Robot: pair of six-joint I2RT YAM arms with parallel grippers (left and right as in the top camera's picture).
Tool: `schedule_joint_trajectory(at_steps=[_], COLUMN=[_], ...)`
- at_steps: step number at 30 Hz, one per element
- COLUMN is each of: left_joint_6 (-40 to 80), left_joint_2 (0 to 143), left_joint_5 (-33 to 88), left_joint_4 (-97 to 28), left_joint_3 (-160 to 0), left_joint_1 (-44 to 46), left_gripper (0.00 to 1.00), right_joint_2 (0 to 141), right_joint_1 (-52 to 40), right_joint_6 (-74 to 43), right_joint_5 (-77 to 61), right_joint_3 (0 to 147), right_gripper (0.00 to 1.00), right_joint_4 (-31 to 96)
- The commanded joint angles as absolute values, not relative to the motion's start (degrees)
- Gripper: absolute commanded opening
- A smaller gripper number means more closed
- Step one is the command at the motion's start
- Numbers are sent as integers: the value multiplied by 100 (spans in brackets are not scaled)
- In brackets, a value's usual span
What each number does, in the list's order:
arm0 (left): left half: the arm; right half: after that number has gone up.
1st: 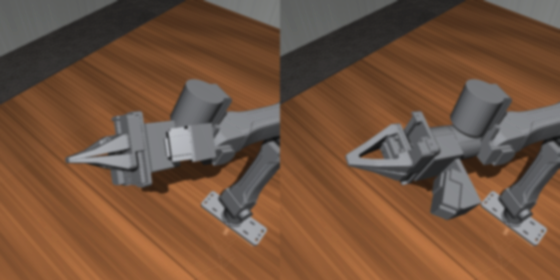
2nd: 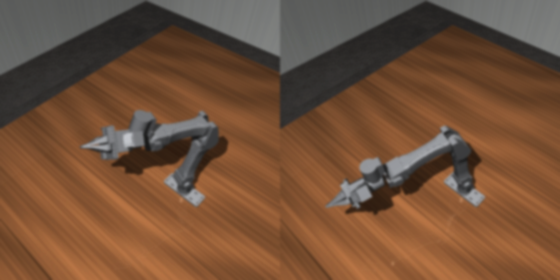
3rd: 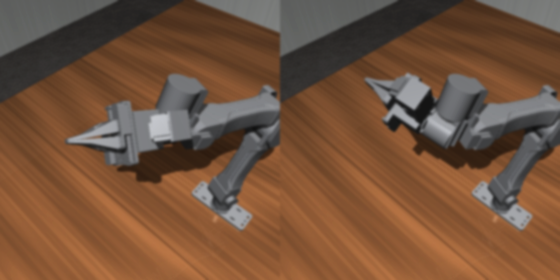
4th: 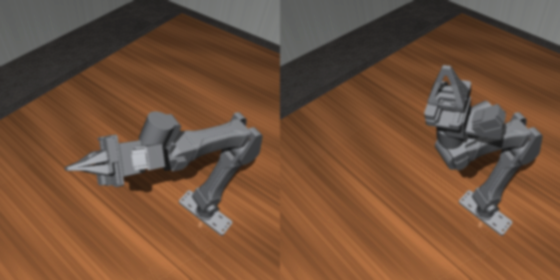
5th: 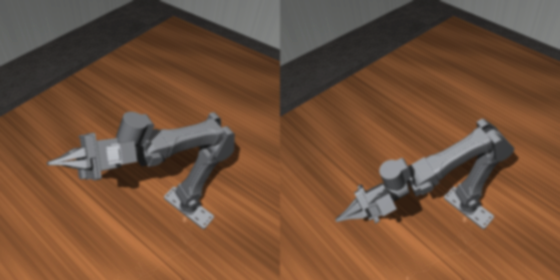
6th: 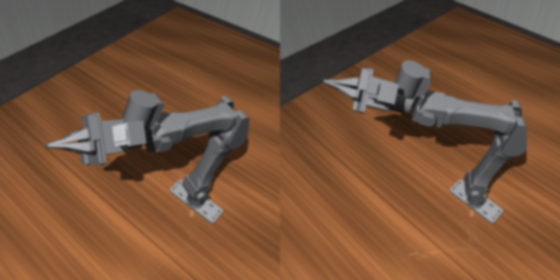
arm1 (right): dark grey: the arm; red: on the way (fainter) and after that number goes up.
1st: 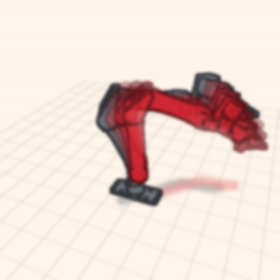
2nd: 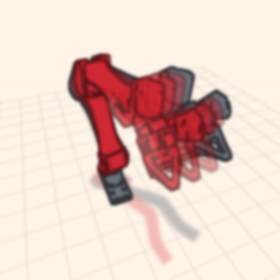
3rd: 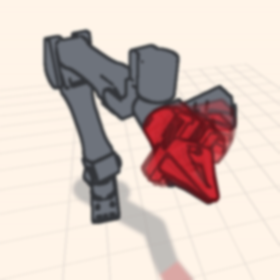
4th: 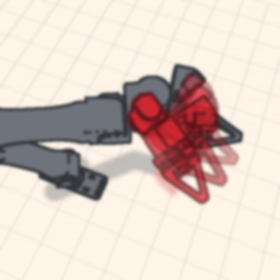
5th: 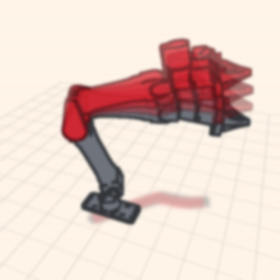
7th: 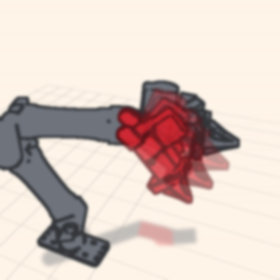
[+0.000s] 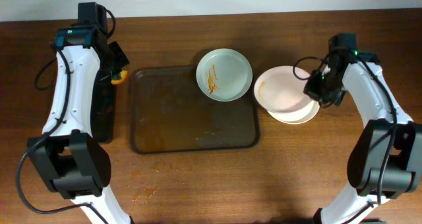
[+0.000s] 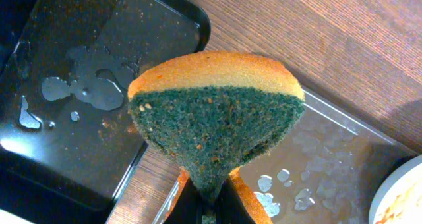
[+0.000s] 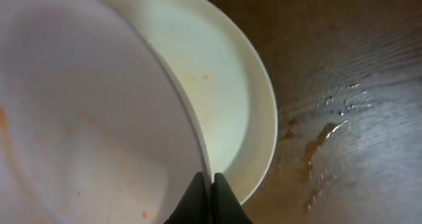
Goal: Clean dirty plates on tray and stack at the side
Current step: 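Stack the plate onto the cleaned plate right of the tray, then move the right gripper to the last plate and drag it to tray center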
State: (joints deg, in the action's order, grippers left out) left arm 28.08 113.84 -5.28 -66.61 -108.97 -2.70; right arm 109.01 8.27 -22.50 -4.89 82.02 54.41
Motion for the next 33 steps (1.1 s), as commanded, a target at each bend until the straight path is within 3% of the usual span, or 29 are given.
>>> schedule_joint_trajectory(at_steps=[1,8,9,12,17,20,26,33], left_joint_6=[2729,2729,2729,2729,2729,2729,2729,2729], left_joint_2=[11349,11349,11349,11349,11349,11349,11349,11349], left_joint_5=[-493,-534,-534,-537,-537,-582,-639,-792], left_joint_4=[-6643,-6646,-6646,-6646,-6643,-6648,-6646,-6648], left_joint_3=[-10864,-10864,-10864,-10864,-10864,-10864,-10864,-10864], left_joint_1=[-279,-279,-279,-279,-279,-279,-279,-279], left_gripper=[0,1,1,1,1,1,0,1], right_joint_2=[10934,10934,10934,10934,10932,10954,11611,12320], right_joint_1=[985,1133,1133,1131,764,-233,-1774,-2226], right_joint_6=[-2296,-2333,-2335,-2338,-2338,-2746,-4206,-4899], right_joint_5=[-532,-506,-414,-257,-819,-1584,-237,62], right_joint_3=[7948,7950,7950,8003,9024,9284,9282,9282], right_gripper=[4,5,8,37,40,41,49,49], right_joint_4=[5258,5249,5321,5483,6082,5271,4534,4340])
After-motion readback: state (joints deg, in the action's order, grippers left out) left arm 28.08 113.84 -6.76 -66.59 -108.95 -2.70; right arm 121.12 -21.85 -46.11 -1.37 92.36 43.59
